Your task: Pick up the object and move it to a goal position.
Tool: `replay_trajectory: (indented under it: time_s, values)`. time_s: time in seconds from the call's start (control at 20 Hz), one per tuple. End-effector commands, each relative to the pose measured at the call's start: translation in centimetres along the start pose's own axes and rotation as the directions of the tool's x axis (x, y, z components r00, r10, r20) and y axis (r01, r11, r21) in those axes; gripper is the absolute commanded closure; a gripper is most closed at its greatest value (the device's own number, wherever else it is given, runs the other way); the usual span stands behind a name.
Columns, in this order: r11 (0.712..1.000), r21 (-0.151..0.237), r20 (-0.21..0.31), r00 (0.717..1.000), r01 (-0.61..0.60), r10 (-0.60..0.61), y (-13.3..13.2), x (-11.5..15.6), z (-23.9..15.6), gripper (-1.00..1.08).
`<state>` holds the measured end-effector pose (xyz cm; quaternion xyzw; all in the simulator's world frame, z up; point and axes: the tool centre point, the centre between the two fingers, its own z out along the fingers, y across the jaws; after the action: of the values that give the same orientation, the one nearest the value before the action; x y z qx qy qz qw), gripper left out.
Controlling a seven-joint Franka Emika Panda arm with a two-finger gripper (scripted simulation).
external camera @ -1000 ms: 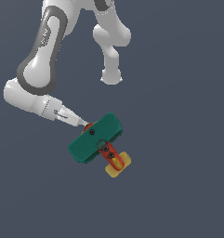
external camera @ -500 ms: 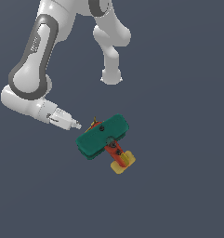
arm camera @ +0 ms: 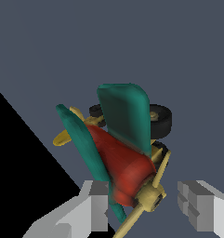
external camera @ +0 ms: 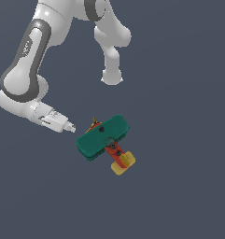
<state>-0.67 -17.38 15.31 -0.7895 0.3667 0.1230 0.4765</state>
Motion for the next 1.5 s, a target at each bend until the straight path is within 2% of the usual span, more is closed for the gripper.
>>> replay_trajectory:
  time_s: [0.0,0.7,1.45]
  values:
    - [1.000,0.021,-0.005,1.000,0.006,-0.006,-0.1,0.5,-0.4,-0.20]
    - [0.991,0.116,-0.035,0.998,0.063,-0.060,-0.8,2.9,-2.1,-0.20]
    - [0.969,0.182,-0.056,0.986,0.165,-0.157,-2.0,4.6,-3.3,-0.20]
